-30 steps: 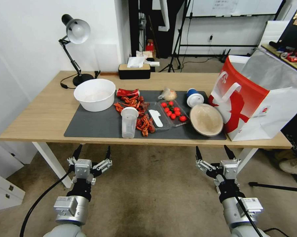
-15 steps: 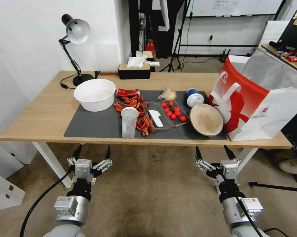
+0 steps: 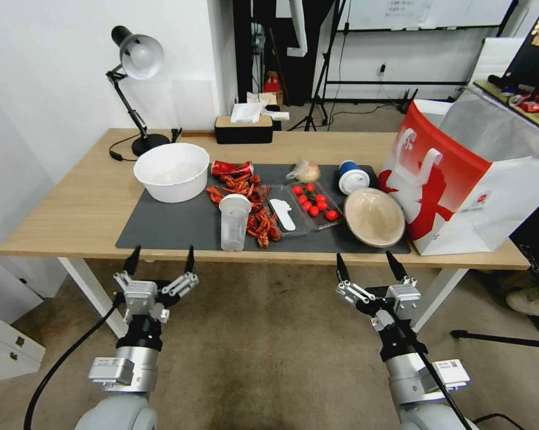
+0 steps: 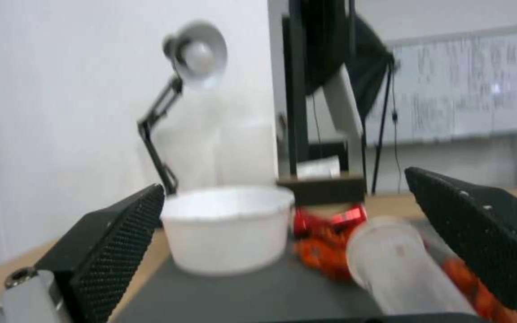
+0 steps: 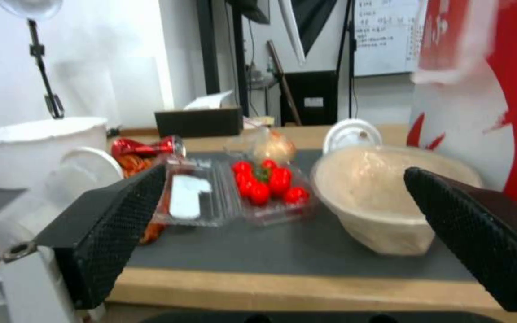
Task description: Pick up the trash from the table and place it into the takeout bag.
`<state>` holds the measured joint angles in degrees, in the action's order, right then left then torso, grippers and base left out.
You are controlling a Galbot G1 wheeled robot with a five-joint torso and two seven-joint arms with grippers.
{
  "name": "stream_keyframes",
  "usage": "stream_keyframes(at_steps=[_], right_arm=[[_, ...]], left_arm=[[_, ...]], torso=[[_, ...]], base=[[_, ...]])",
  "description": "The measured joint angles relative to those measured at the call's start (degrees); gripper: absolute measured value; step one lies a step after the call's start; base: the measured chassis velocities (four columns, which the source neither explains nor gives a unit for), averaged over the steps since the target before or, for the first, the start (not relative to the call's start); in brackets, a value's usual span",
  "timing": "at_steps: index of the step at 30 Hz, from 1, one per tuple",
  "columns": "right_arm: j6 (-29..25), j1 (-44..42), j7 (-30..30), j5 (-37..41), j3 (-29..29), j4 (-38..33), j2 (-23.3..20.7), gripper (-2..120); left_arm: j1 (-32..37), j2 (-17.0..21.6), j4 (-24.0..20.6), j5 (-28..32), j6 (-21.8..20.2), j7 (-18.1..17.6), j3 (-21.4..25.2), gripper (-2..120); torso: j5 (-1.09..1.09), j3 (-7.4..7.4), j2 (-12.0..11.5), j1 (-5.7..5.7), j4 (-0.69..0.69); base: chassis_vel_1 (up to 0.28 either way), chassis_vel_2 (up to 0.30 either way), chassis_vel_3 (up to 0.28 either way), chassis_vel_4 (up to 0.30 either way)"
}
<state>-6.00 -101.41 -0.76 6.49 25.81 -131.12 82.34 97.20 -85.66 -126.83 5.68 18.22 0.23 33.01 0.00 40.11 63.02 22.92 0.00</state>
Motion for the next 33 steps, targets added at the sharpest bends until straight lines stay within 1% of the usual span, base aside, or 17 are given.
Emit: stream_keyframes(at_steps=[1,3,5,6,19,22,23,24,25,26,27,28,29,30,31,32,33], right_arm=[[0.06,0.02,-0.07,-0.04,0.15,0.4,0.03,100],[0.23,0.03,-0.14,-0.14,0.36,0.94,0.16,100],[0.24,0.05,-0.16,-0.18,0.41,1.12,0.25,100],[0.37,0.05,-0.22,-0.25,0.53,1.36,0.36,100],[2.05,-0.05,-1.74,-0.36,1.04,0.68,0.39,100],[5.03,-0.07,-4.98,2.94,0.73,-1.19,-0.36,100],[5.03,-0.07,-4.98,2.94,0.73,-1.19,-0.36,100],[8.62,0.11,-8.07,8.81,-0.09,-2.46,-0.9,100],[10.54,0.39,-9.7,12.65,-0.39,-2.97,-1.19,100],[10.54,0.39,-9.7,12.65,-0.39,-2.97,-1.19,100],[13.78,1.44,-12.73,20.85,-0.78,-3.83,-1.7,100],[15.43,2.28,-14.36,26.36,-0.77,-4.47,-2.0,100],[17.31,3.54,-16.6,34.17,-0.43,-5.49,-2.36,100],[17.31,3.54,-16.6,34.17,-0.43,-5.49,-2.36,100],[18.73,5.11,-18.72,41.32,0.38,-6.39,-2.83,100],[19.29,5.92,-19.68,44.31,0.88,-6.7,-3.08,100],[20.24,8.0,-21.83,50.16,2.36,-7.08,-4.01,100]], left_arm=[[-0.43,0.76,1.44,1.63,1.42,0.86,0.03,100],[-0.42,1.35,2.44,2.49,1.54,1.56,-0.06,100],[-0.35,1.51,2.64,2.58,1.51,1.68,-0.13,100],[-0.2,1.67,2.81,2.6,1.19,1.76,-0.23,100],[1.47,2.51,2.82,2.62,-0.85,1.76,-0.19,100],[1.93,2.39,2.94,2.46,-2.02,1.82,-0.35,100],[1.93,2.39,2.94,2.46,-2.02,1.82,-0.35,100],[2.11,2.38,3.2,2.44,-2.57,1.87,-0.33,100],[2.19,2.41,3.36,2.43,-2.74,1.9,-0.31,100],[2.19,2.41,3.36,2.43,-2.74,1.9,-0.31,100],[2.32,2.45,3.71,2.44,-2.82,1.98,-0.27,100],[2.37,2.45,3.88,2.44,-2.83,2.01,-0.24,100],[2.4,2.45,4.0,2.42,-2.83,2.03,-0.21,100],[2.4,2.45,4.0,2.42,-2.83,2.03,-0.21,100],[2.4,2.44,4.04,2.35,-2.83,2.04,-0.16,100],[2.4,2.44,4.04,2.32,-2.83,2.05,-0.15,100],[2.35,2.44,4.04,2.3,-2.83,2.06,-0.11,100]], torso=[[0.02,0.0,0.0,0.0,-0.01],[-0.03,0.0,0.0,0.01,0.0],[0.02,0.0,0.0,0.0,0.0],[-0.02,0.01,0.0,0.01,0.01],[0.0,0.0,0.0,0.0,0.0],[0.0,-0.01,0.0,0.0,0.0],[0.0,-0.01,0.0,0.0,0.0],[-0.01,0.0,0.0,0.01,0.0],[-0.01,-0.01,0.0,0.0,0.0],[-0.01,-0.01,0.0,0.0,0.0],[0.0,-0.01,0.0,0.0,-0.01],[0.0,-0.01,0.0,0.0,0.0],[0.0,0.0,0.0,0.0,0.0],[0.0,0.0,0.0,0.0,0.0],[0.0,0.0,0.0,0.0,0.0],[0.0,-0.01,0.0,0.0,0.0],[0.0,-0.01,0.0,0.0,0.01]], base=[[0.0,0.0,0.0,0.0],[0.0,0.0,0.0,0.0],[0.0,0.0,0.0,0.0],[0.0,0.0,0.0,0.0],[0.0,0.0,0.0,0.0],[0.0,0.0,0.0,0.0],[0.0,0.0,0.0,0.0],[0.0,0.0,0.0,0.0],[0.0,0.0,0.0,0.0],[0.0,0.0,0.0,0.0],[0.0,0.0,0.0,0.0],[0.0,0.0,0.0,0.0],[0.0,0.0,0.0,0.0],[0.0,0.0,0.0,0.0],[0.0,0.0,0.0,0.0],[0.0,0.0,0.0,0.0],[0.0,0.0,0.0,0.0]])
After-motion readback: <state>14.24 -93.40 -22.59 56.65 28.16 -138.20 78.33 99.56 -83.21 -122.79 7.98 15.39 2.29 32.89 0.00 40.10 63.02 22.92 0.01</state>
